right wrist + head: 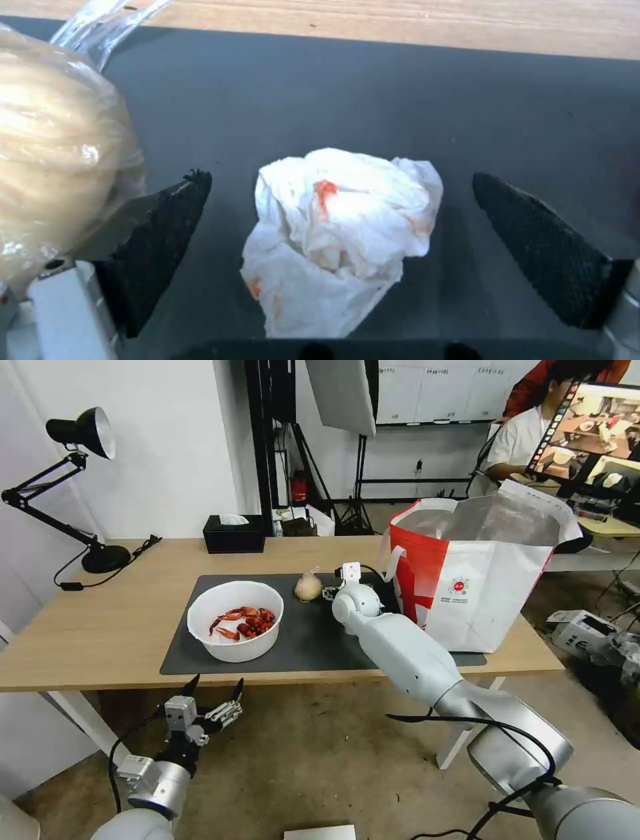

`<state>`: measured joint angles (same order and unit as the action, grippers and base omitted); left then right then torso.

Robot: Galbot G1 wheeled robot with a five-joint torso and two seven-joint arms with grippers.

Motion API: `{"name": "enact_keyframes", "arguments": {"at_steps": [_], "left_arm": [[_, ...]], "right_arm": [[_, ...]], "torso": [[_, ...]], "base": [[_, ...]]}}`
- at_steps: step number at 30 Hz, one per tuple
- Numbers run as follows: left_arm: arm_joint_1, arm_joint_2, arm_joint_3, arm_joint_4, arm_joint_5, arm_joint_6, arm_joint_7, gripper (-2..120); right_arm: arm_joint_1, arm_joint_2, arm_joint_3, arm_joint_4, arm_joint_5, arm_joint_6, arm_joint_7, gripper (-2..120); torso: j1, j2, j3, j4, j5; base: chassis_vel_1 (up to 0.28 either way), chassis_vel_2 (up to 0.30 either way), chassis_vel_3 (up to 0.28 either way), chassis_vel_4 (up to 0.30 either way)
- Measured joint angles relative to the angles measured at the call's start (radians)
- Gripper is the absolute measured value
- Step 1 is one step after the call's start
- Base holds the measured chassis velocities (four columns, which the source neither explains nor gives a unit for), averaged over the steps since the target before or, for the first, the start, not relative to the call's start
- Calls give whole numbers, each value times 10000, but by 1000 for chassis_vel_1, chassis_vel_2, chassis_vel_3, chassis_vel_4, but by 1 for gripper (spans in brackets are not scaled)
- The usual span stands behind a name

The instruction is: Pick up the trash from the table and place it into the takeout bag.

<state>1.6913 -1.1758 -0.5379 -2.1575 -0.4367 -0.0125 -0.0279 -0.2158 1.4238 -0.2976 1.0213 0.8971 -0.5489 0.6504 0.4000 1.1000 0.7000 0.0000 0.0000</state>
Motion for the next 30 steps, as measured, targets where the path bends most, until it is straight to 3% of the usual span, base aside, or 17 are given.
{"name": "enact_keyframes", "arguments": {"at_steps": [8,15,19,24,30], "left_arm": [[40,-29,-1,-21,22,-24,2,100],[24,-29,8,4,23,-57,2,100],[7,-29,19,28,18,-64,1,100],[-36,-23,44,80,14,-81,7,100],[-37,-23,51,95,13,-105,18,100]], "right_arm": [[-142,-12,40,79,1,5,19,93],[-237,58,116,86,-37,113,32,68],[-243,67,118,86,-48,139,27,59],[-245,107,114,58,-86,220,10,36],[-287,138,108,55,-120,295,16,17]], "torso": [[-1,1,0,0,0],[-2,1,-2,4,1],[-2,1,-1,5,1],[-1,1,0,0,0],[-1,1,0,0,0]], "base": [[0,0,0,0],[0,0,0,0],[0,0,0,0],[0,0,0,0],[0,0,0,0]]}}
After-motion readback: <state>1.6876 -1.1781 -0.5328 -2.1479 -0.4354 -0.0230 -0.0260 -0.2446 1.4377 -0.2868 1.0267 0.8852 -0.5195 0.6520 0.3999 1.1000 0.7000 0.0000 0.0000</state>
